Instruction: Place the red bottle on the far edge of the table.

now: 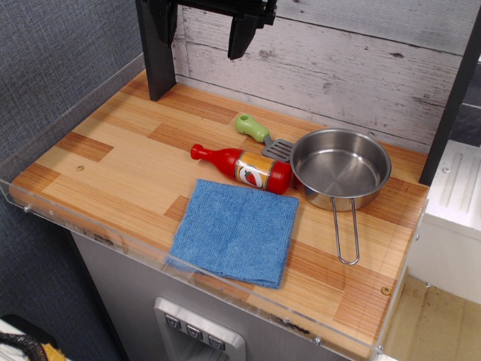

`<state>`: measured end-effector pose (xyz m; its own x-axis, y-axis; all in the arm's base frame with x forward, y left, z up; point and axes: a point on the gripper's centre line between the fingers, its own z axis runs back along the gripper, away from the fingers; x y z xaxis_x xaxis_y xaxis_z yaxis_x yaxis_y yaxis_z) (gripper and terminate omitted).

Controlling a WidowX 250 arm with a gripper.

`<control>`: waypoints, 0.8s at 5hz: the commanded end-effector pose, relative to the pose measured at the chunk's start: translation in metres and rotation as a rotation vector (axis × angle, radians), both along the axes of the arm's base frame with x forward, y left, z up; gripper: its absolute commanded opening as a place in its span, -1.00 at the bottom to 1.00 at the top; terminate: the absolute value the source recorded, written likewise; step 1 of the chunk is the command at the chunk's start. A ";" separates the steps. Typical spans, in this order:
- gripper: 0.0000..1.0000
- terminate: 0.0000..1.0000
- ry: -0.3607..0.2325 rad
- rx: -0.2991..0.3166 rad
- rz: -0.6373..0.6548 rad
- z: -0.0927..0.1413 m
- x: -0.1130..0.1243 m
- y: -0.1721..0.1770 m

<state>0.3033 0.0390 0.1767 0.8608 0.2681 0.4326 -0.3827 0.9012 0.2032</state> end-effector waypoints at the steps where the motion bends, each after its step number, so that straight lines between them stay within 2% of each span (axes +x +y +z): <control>1: 1.00 -1.00 0.000 0.000 0.000 0.000 0.000 0.000; 2: 1.00 -1.00 -0.021 -0.052 0.217 0.010 -0.008 0.001; 4: 1.00 -1.00 -0.013 -0.135 0.559 0.022 -0.010 0.005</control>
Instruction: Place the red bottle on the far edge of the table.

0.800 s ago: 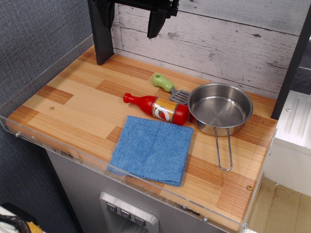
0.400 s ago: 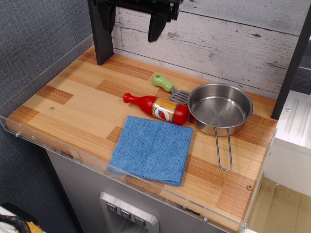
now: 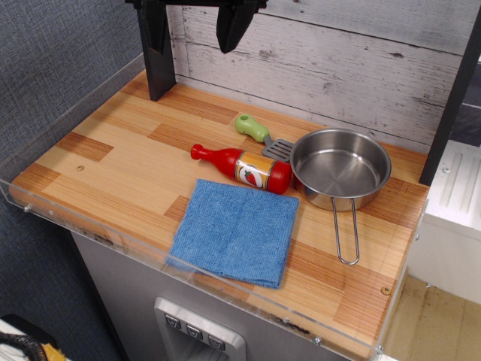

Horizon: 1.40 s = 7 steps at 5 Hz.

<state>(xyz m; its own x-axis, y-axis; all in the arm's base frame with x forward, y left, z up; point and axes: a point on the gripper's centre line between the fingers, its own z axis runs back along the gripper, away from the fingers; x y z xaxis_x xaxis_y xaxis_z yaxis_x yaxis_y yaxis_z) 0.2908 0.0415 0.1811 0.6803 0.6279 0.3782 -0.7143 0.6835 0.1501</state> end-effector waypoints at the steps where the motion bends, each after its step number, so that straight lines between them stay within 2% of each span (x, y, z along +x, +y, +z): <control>1: 1.00 -1.00 -0.026 -0.103 0.364 0.016 -0.003 0.008; 2: 1.00 -1.00 -0.016 -0.192 0.616 0.009 -0.013 0.011; 3: 1.00 -1.00 -0.027 -0.214 0.779 0.001 -0.016 0.016; 4: 1.00 -1.00 -0.014 -0.240 0.821 -0.022 -0.015 0.020; 5: 1.00 -1.00 -0.008 -0.232 0.842 -0.042 -0.009 0.021; 6: 1.00 -1.00 -0.042 -0.253 0.821 -0.060 0.007 0.015; 7: 1.00 -1.00 -0.028 -0.242 0.802 -0.079 0.020 0.005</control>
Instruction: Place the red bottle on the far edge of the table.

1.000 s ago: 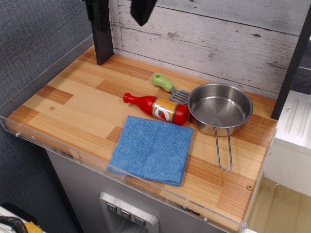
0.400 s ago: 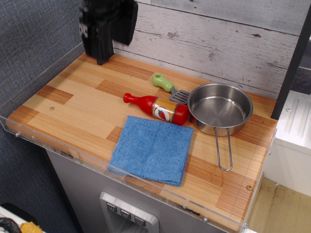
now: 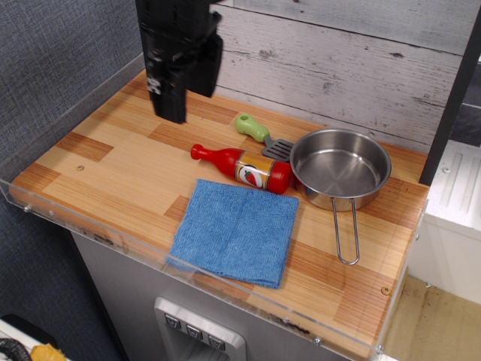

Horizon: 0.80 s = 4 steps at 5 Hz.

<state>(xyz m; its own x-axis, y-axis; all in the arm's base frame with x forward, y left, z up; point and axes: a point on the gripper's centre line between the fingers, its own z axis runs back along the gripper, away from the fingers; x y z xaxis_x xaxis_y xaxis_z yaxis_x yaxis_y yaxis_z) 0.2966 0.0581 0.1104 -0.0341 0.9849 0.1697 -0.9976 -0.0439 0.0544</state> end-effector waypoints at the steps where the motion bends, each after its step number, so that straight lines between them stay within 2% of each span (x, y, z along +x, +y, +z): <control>1: 1.00 -1.00 -0.002 0.021 -0.019 -0.023 0.025 -0.020; 4: 1.00 -1.00 0.080 0.075 -0.007 -0.075 0.045 -0.023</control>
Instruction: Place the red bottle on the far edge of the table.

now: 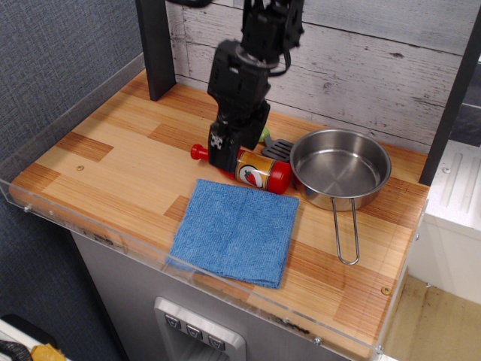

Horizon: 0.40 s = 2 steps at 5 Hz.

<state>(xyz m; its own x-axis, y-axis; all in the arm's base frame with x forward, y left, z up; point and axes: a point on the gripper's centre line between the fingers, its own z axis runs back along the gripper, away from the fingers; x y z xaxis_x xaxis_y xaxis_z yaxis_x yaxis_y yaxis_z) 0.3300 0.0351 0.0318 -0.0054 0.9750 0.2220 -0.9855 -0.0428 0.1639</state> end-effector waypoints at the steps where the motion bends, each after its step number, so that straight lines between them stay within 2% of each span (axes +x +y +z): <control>1: 1.00 -1.00 -0.010 0.041 -0.003 -0.006 0.010 0.000; 2: -1.00 -1.00 0.012 0.059 -0.018 -0.012 0.005 -0.001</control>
<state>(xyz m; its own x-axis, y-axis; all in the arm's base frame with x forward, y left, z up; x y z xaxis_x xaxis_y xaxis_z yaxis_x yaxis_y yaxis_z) 0.3334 0.0358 0.0145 0.0156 0.9606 0.2775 -0.9808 -0.0392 0.1908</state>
